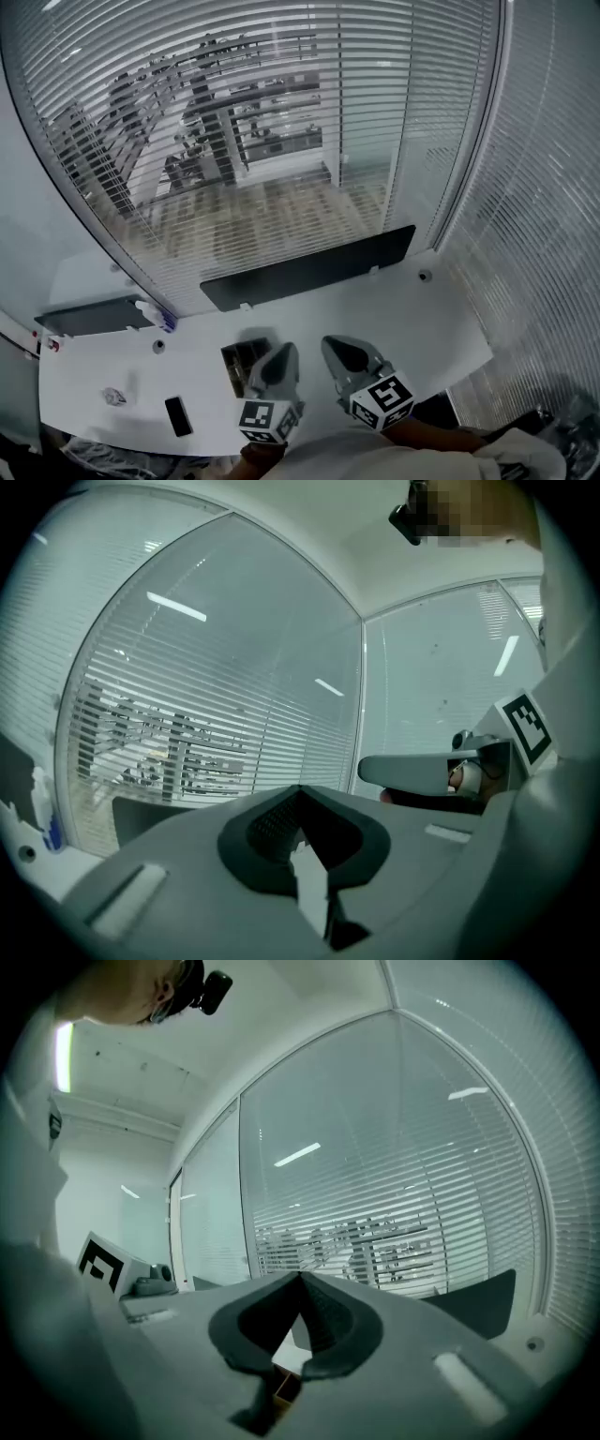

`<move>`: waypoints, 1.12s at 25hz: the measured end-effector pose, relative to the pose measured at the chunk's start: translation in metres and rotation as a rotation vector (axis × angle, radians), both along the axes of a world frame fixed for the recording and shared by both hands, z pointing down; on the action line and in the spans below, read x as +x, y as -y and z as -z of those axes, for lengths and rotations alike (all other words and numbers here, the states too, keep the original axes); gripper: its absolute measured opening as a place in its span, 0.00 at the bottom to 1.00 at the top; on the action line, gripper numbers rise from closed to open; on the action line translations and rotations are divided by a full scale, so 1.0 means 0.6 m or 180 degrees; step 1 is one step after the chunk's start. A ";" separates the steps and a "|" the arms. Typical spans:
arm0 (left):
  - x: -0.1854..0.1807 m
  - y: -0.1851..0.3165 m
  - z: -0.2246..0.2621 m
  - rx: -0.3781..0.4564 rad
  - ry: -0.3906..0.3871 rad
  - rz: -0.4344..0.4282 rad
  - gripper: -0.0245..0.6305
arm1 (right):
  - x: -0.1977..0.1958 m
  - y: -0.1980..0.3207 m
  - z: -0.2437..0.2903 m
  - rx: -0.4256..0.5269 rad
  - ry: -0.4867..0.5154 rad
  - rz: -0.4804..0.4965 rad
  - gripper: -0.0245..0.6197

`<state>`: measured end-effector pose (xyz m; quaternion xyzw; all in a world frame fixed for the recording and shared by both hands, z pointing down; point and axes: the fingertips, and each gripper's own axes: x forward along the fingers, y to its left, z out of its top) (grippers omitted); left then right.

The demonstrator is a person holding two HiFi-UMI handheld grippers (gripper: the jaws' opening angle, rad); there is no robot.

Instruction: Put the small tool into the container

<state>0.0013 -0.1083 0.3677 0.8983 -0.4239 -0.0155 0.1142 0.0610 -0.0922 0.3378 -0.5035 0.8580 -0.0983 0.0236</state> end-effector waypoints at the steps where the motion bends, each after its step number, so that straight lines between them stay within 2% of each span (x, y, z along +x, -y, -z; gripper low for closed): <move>1: -0.002 -0.003 0.005 0.0016 0.0001 0.0006 0.04 | 0.000 -0.003 0.006 0.0039 -0.0012 0.0007 0.04; 5: -0.006 -0.019 0.028 0.0056 -0.0006 0.0040 0.04 | 0.004 -0.016 0.028 0.0164 -0.0104 0.0040 0.04; 10: -0.005 -0.030 0.045 0.0124 -0.0014 0.0012 0.04 | -0.002 -0.019 0.024 0.0109 -0.0112 0.0065 0.04; 28: 0.020 -0.051 0.033 0.0073 0.0052 -0.0012 0.04 | 0.013 -0.034 0.014 0.0123 -0.0005 0.0074 0.04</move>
